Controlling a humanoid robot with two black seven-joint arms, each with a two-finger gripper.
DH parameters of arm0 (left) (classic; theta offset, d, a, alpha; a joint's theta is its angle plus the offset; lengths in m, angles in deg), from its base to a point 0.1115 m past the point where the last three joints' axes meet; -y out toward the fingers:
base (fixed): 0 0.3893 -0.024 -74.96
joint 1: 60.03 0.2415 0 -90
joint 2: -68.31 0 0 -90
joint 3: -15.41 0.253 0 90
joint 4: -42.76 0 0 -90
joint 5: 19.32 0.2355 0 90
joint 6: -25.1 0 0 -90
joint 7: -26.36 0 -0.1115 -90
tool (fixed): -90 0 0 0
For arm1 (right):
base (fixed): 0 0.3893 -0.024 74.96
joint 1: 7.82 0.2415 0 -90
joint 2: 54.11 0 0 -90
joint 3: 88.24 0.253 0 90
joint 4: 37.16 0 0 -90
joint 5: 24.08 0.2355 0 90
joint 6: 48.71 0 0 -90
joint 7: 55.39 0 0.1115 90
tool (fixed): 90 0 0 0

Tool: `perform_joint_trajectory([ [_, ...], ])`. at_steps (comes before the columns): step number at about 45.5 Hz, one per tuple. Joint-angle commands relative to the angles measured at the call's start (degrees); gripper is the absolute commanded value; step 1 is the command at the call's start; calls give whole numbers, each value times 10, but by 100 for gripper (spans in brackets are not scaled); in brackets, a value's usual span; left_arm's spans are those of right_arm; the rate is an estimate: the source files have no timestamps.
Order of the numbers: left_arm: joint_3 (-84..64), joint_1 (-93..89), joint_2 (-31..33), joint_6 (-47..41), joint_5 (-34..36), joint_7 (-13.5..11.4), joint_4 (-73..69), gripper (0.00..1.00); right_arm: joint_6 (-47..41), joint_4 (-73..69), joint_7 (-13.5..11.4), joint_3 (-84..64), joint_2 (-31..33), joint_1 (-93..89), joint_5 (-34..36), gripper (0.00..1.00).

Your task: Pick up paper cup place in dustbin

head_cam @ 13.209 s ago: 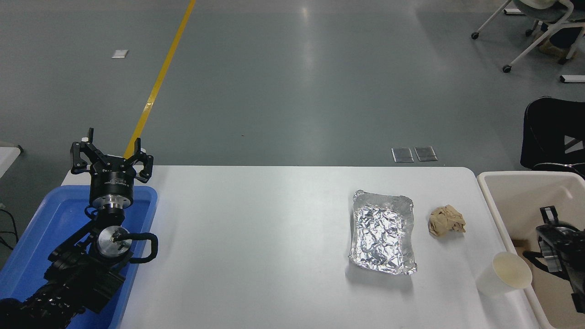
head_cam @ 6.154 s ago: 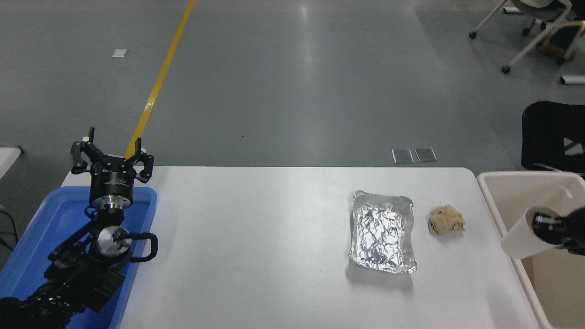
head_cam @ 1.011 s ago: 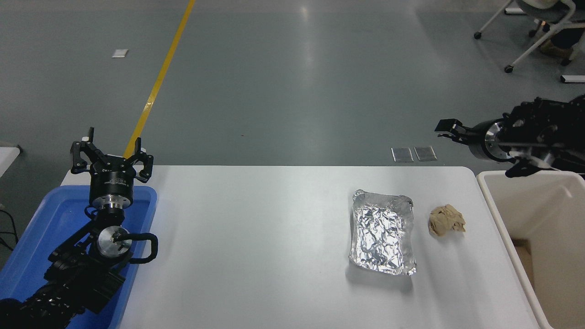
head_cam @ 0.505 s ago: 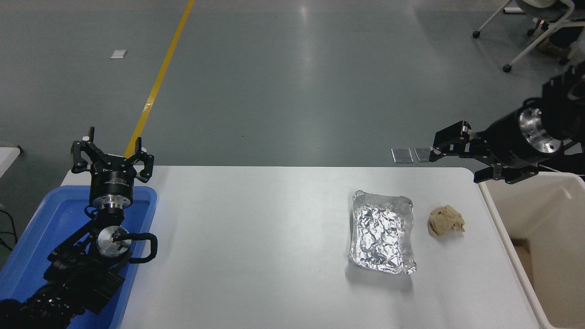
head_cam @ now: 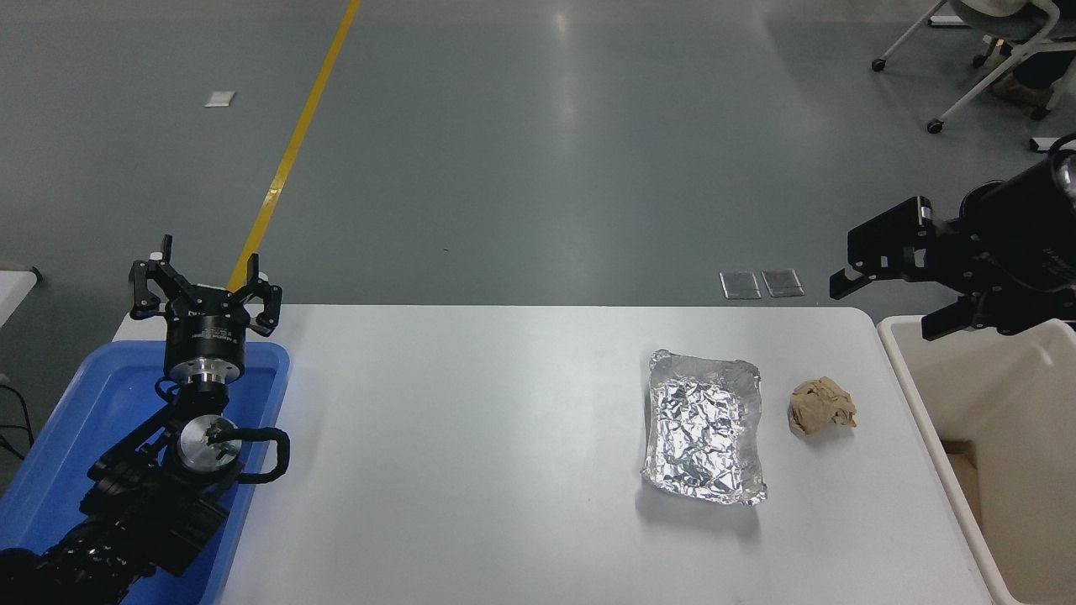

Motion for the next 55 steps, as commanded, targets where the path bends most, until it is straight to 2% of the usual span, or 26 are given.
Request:
perform_joint_trajectory([
  [1, 0, 0, 0, 0, 0, 0, -1, 99, 5, 0, 0, -2, 1, 3, -12, 100],
  [24, 0, 0, 0, 0, 0, 0, 0, 99, 44, 5, 0, -1, -3, -32, -16, 100],
  [55, 0, 0, 0, 0, 0, 0, -1, 99, 38, 1, 3, 8, -2, -10, 8, 100],
])
